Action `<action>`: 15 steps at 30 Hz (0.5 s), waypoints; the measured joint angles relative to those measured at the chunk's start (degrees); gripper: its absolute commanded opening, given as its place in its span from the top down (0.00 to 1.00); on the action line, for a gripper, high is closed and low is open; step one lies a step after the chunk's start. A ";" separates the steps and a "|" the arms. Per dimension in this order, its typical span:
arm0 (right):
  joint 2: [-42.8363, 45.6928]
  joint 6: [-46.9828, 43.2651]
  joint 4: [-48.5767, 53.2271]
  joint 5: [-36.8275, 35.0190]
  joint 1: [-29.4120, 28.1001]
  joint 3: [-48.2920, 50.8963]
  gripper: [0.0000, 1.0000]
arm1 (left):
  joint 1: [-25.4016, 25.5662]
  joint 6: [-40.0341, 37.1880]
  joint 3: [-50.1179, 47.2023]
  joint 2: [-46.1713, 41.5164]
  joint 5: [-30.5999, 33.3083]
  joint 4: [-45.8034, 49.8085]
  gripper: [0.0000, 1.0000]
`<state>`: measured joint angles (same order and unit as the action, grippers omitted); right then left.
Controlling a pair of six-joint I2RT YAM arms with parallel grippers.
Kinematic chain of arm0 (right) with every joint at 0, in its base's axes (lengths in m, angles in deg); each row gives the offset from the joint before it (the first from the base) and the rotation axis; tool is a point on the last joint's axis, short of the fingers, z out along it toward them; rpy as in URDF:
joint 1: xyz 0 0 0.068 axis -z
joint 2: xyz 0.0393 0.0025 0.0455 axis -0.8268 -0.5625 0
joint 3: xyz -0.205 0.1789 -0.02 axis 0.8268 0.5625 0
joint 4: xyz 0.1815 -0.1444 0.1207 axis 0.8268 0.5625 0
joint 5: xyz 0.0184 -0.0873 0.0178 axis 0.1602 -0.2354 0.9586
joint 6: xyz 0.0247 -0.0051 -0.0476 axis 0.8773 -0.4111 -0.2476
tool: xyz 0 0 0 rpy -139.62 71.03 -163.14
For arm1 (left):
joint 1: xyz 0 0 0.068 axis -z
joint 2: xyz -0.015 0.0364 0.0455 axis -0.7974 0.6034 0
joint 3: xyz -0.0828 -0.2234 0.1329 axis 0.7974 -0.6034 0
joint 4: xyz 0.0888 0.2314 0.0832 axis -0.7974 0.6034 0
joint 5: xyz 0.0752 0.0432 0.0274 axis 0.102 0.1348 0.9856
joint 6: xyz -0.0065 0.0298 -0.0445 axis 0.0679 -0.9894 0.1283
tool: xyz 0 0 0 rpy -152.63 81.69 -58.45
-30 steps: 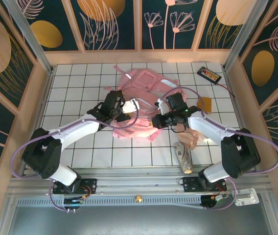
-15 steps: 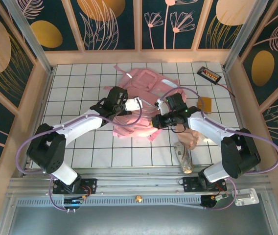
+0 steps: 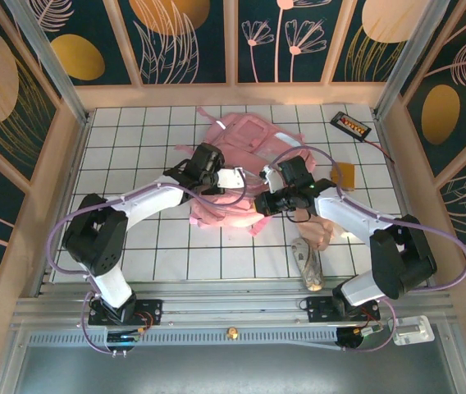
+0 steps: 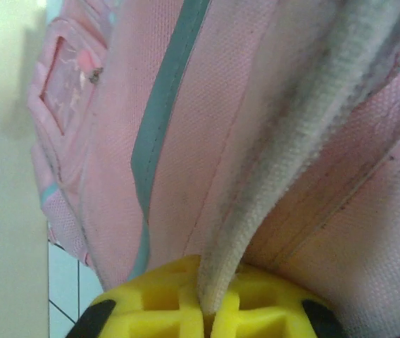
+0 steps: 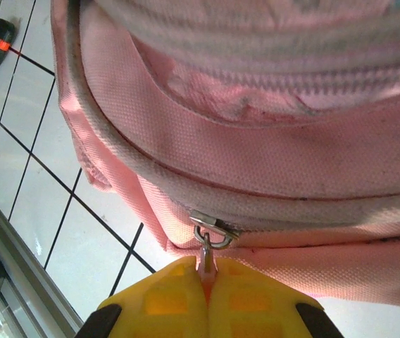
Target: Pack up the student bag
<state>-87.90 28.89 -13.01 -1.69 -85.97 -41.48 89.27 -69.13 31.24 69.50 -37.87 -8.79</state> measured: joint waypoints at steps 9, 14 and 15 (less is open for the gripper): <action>-0.42 -0.09 -0.13 0.44 1.60 -0.17 1.00 | 0.04 10.14 0.33 -0.83 1.88 0.09 1.00; -4.70 -0.22 -0.07 0.44 1.77 -5.03 1.00 | 0.50 19.06 0.11 -5.11 7.56 1.95 1.00; -5.92 -0.26 0.00 0.52 1.77 -6.71 1.00 | 0.50 21.35 0.07 -6.10 9.03 2.99 1.00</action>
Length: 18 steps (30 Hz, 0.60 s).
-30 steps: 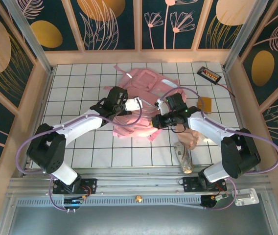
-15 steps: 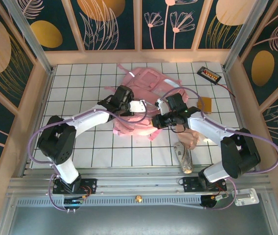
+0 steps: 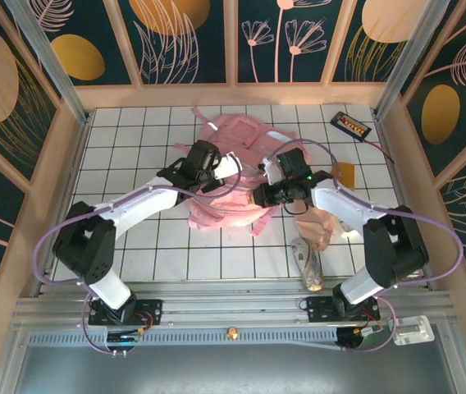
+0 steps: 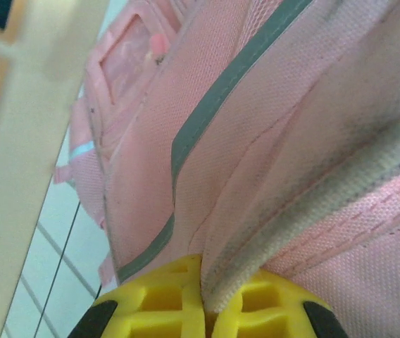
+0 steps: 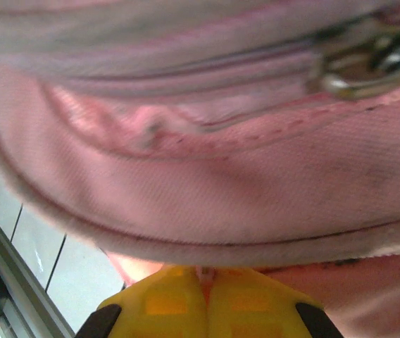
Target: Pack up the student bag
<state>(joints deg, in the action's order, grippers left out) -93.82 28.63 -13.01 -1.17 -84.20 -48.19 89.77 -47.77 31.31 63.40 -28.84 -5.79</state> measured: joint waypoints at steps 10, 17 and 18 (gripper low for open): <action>-7.21 -5.60 -0.11 0.15 0.79 -11.45 1.00 | 0.09 20.22 -4.98 -10.25 9.40 11.34 1.00; -4.35 -13.31 4.66 0.74 -3.54 -8.83 1.00 | 1.18 27.12 -4.17 -8.26 11.19 14.29 1.00; -3.65 -13.77 4.81 0.74 -4.57 -8.17 1.00 | 1.29 28.02 -3.43 -7.56 11.02 14.91 1.00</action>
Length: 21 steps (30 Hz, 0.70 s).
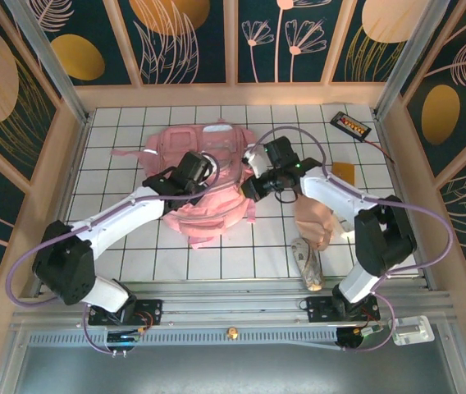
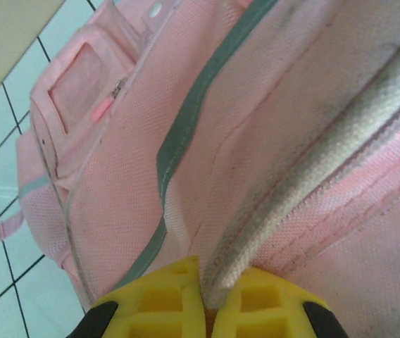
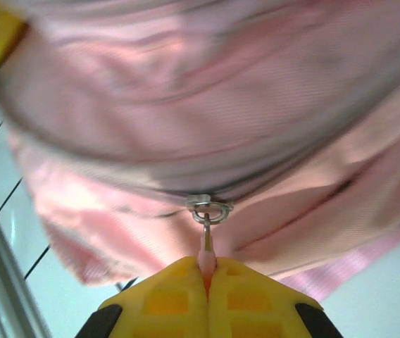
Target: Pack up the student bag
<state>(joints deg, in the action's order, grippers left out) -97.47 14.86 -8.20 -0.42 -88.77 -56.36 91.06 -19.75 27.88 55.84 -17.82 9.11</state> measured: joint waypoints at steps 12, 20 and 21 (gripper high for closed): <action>3.63 8.02 -5.35 -1.33 -5.29 5.88 1.00 | 3.32 6.49 4.13 4.24 -1.79 3.04 1.00; 3.39 18.78 -11.80 -3.91 -10.45 5.92 1.00 | 4.59 11.61 8.15 5.62 -2.89 5.55 1.00; 3.37 19.89 -12.59 -4.33 -10.80 6.21 1.00 | 4.59 12.24 8.76 5.90 -3.04 6.05 1.00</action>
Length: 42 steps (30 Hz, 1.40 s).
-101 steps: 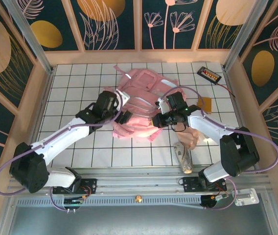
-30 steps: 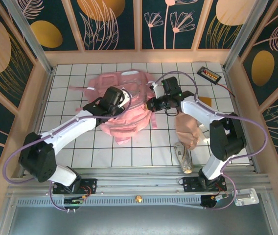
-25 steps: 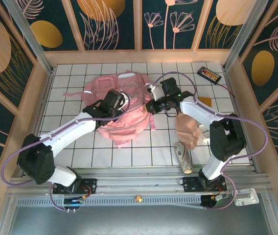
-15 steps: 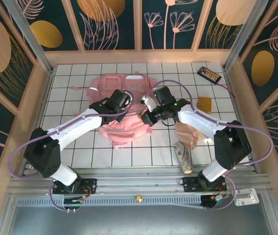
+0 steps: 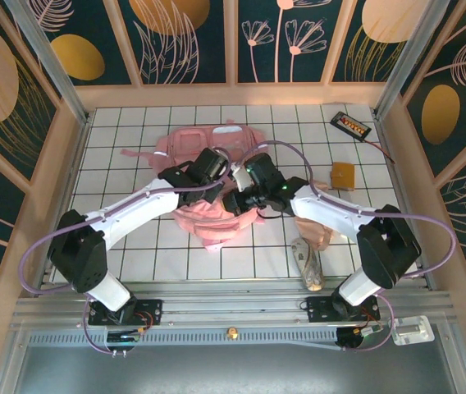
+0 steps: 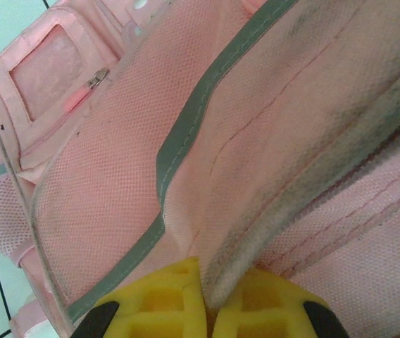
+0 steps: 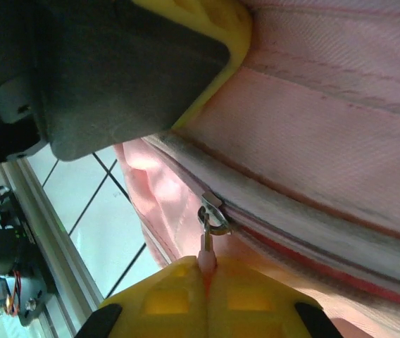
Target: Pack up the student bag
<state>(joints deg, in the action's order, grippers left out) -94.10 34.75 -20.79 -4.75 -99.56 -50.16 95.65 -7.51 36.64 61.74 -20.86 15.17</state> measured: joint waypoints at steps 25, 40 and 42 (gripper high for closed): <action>6.54 10.97 -21.66 -13.62 -6.62 19.32 1.00 | 0.76 22.56 10.71 6.71 -15.67 3.21 1.00; 2.84 17.16 -32.54 -18.80 -9.84 21.07 0.69 | -0.11 25.20 11.45 6.80 -16.33 4.33 1.00; 3.21 17.66 -32.20 -17.97 -9.84 21.07 0.53 | -0.13 24.72 11.45 6.80 -16.33 4.28 1.00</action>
<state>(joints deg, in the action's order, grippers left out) -90.89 52.41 -52.98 -22.72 -109.40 -29.09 95.52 17.21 48.09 68.54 -37.19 19.45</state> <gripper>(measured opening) 0.333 0.045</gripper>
